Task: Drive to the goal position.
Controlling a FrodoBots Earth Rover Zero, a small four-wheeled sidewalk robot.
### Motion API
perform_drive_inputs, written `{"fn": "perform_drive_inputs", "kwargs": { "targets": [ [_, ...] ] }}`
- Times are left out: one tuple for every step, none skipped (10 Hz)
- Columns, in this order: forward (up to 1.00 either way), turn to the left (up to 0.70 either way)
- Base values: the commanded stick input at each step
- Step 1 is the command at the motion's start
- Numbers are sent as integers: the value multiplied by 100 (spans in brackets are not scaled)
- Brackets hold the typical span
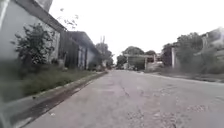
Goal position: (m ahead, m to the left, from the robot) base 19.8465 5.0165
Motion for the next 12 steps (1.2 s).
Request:
{"fn": "perform_drive_inputs", "kwargs": {
  "targets": [
    [70,0],
    [70,0],
    [70,0],
    [70,0],
    [70,0],
    [70,0],
    [70,0],
    [70,0],
    [70,0],
    [70,0],
    [70,0],
    [70,0]
  ]
}}
